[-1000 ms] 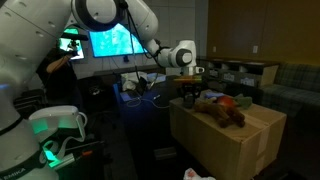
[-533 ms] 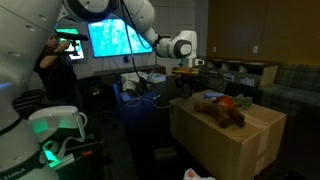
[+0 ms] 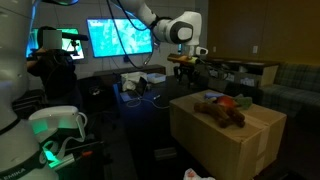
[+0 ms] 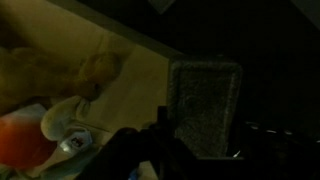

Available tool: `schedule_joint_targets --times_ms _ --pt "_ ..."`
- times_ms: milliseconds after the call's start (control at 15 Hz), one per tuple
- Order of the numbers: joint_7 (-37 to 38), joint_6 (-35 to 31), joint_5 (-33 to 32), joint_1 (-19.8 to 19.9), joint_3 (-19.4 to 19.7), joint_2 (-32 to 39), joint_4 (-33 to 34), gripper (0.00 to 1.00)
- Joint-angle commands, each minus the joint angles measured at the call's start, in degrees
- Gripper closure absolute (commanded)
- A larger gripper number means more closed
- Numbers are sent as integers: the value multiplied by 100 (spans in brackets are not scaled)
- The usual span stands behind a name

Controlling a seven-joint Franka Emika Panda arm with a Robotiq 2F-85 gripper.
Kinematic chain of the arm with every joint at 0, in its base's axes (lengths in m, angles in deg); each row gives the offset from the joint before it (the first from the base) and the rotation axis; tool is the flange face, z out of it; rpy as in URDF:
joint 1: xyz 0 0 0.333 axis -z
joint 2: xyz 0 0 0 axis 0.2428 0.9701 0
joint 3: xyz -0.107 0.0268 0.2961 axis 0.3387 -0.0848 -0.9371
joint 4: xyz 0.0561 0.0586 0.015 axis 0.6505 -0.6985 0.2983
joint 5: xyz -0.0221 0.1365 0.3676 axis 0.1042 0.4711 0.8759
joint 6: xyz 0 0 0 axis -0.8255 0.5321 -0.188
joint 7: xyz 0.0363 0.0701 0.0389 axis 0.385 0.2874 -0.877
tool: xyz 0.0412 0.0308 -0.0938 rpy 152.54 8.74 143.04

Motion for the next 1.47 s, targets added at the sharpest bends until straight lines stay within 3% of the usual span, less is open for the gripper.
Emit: schedule_joint_targets --times_ms 0,333,600,1000,1267,1400 --pt "291 -160 312 84 140 -808 -991 69" --pt "678 -355 575 117 398 -1422 -2136 69" --pt "1175 -806 545 29 589 -1485 -2902 69" --pt "1902 -2070 481 -73 622 -686 -3601 69" --pt "2319 -2810 519 -120 608 46 -3638 69" --pt "2929 -3291 214 -387 852 445 -3585 69"
